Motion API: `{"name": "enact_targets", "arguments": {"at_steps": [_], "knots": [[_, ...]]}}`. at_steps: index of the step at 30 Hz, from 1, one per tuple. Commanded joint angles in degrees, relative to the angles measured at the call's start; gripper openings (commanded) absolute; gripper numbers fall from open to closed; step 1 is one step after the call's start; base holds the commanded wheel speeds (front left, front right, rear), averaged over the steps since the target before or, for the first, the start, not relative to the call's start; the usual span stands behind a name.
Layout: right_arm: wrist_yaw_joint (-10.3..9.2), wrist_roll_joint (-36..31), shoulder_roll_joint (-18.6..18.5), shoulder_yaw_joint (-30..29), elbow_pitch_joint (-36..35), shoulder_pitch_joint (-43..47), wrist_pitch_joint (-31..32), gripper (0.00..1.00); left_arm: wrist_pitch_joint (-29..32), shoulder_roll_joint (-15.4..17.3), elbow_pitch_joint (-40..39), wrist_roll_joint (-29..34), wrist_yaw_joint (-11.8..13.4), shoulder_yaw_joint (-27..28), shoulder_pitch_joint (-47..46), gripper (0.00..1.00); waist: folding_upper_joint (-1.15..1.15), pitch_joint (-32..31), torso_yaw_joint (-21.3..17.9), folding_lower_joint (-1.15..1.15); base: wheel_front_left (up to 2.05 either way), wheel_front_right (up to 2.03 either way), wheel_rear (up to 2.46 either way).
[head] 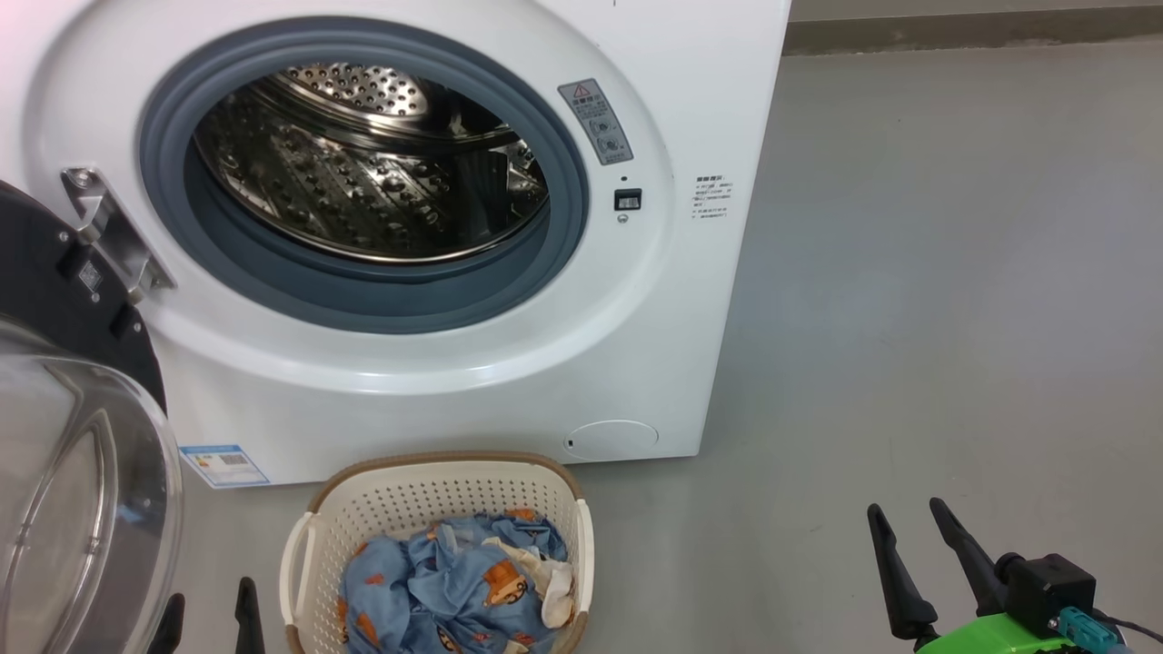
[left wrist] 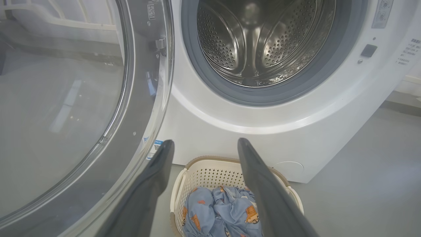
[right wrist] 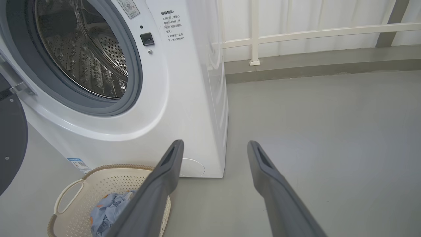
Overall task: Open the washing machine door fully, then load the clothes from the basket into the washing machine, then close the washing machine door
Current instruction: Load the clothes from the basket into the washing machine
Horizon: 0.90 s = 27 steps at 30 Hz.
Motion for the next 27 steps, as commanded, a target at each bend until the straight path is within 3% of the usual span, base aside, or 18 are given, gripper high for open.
{"name": "enact_targets", "arguments": {"at_steps": [1,18,27], "knots": [[0.09,-0.5,-0.2,1.1,-1.3,-1.5,-0.7,1.00,-0.6,0.7,-1.1,0.3,-0.1,1.7,-2.5,1.00,0.00,0.0,0.1,0.00,0.00,0.00,0.00],[0.09,-0.5,0.0,1.2,-1.2,-1.9,-0.7,1.00,-0.6,0.6,-2.3,0.8,-0.1,0.6,-2.4,1.00,0.00,0.8,0.1,0.00,0.00,0.00,0.00],[0.09,-0.6,0.4,1.6,-1.4,-3.0,-0.7,1.00,-0.6,0.9,-1.5,1.2,-0.1,-0.3,-3.6,1.00,0.00,3.3,-1.9,0.00,0.00,0.00,0.00]]}}
